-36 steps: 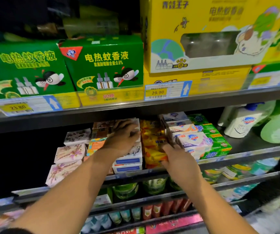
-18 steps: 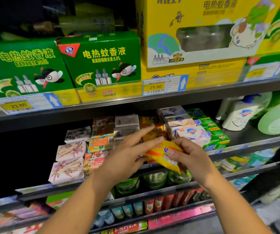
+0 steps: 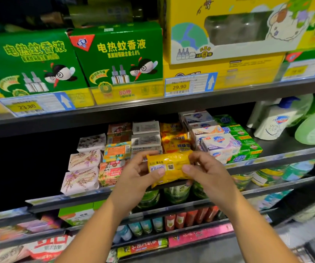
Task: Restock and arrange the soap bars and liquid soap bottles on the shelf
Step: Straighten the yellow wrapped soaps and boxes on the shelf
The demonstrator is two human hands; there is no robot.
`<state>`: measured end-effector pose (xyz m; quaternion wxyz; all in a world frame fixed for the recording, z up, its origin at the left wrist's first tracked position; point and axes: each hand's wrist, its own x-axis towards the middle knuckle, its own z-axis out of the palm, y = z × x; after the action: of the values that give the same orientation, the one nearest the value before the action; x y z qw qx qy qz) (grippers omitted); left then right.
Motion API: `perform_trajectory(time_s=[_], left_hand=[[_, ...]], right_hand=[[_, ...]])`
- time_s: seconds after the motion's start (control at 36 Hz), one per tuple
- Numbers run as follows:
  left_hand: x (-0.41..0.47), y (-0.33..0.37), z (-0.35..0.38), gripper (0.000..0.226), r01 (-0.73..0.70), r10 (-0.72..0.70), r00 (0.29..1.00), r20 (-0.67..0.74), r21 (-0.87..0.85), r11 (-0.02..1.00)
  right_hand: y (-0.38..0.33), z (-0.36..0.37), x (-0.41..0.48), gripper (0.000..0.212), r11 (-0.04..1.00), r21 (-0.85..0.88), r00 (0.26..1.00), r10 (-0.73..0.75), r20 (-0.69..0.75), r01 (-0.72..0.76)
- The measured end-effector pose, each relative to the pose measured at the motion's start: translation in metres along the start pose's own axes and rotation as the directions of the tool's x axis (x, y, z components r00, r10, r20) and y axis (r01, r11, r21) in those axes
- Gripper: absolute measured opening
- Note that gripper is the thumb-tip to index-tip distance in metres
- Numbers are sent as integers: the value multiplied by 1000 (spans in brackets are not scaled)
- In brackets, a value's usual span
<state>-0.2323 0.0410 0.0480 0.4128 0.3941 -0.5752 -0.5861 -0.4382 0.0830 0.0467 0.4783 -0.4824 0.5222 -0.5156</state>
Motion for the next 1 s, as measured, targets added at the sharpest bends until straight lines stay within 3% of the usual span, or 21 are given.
perform_trajectory(time_s=[0.08,0.17,0.25,0.33,0.39,0.44,0.5,0.64,0.72,0.81,1.0], left_hand=[[-5,2,-2,62,-67,68,998,-7,109,992],[-12,3,-12,54,-69,67,997,24,143,987],[-23,4,-30,65,-20,7,998,57,218,976],[-33,4,-44,68,18,-7,1000,-30,392,920],[-35,4,-52,60,1,62,990,-123,455,890],[-37,4,-59,46,1,86,973,-213,376,926],[-38,5,-65,32,-6,69,964,-255,242,970],[-45,4,-87,37,14,20,955,-297,113,993],[-47,7,-103,27,-1,17,940,-341,46,999],[-54,17,-120,35,-45,38,935,-353,-11,999],[-73,34,-162,57,-125,169,955,-246,185,975]], right_hand=[[0,12,1,34,999,39,999,-23,-21,24],[0,21,6,19,993,121,1000,2,-25,1],[1,29,11,14,919,372,989,93,114,-130],[2,38,13,39,803,549,950,68,304,-233],[3,45,14,44,877,434,930,38,366,-207],[2,55,15,47,967,213,931,52,361,-137],[-4,67,18,44,989,84,938,85,335,-120],[-11,92,27,39,975,-222,959,32,282,33],[-18,111,31,49,959,-276,939,39,341,60],[-24,138,32,61,936,-345,918,79,388,65],[-16,219,21,57,965,-263,896,100,433,19]])
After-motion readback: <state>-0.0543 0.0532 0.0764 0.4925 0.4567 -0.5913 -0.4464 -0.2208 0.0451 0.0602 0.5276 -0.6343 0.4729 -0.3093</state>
